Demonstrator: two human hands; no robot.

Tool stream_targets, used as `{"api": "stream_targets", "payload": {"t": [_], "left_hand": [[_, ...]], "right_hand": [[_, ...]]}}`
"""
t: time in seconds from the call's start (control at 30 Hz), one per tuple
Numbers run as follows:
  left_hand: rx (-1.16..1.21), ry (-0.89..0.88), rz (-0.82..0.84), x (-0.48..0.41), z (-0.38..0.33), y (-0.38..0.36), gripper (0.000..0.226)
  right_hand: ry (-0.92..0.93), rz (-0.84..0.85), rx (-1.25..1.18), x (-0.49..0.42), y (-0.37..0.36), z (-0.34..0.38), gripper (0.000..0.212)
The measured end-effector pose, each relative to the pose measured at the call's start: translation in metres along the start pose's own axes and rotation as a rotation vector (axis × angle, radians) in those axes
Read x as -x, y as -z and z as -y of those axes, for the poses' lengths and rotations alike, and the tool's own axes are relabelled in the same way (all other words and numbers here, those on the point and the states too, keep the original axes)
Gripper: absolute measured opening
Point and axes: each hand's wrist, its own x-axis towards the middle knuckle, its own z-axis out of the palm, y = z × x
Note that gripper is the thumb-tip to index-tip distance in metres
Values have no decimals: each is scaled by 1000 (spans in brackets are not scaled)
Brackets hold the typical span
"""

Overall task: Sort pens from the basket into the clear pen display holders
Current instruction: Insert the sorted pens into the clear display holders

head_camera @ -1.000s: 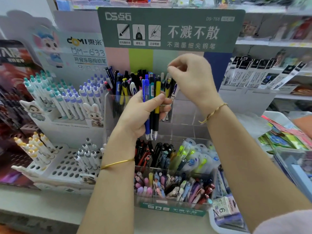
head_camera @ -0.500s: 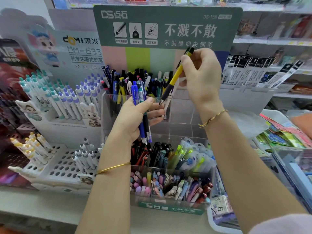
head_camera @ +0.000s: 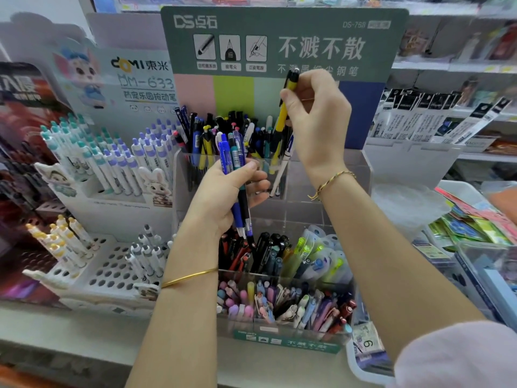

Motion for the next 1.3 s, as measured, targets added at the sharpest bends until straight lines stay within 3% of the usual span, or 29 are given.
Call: {"api": "stream_targets", "payload": {"t": [0.2,0.47,0.57,0.67,1.0,1.17,1.3], "left_hand": [[10,6,13,0,-3,4,11],[5,-5,50,-2,-6,-3,12],[-3,1,75,-2,-4,-12,15],[-11,8,84,-3,-1,-22,14],[-33,16,97,-6,1,-37,5],[-43,-4,95,-8,1,-43,4],[-57,-3,104,-7,1,-49,6]], "right_hand": [[-24,84,99,-14,5,-3,14],[-41,-146,-58,-7,24,4,8],[-194,-166,-127,-10,43,-6,16],[-360,-170,-211,-14,57,-18,11],[-561,-95,-351,-14,67,-26,12],[-913,0,-840,-8,61,-14,20],[-1037,79,-951,-4,61,-17,46]]}}
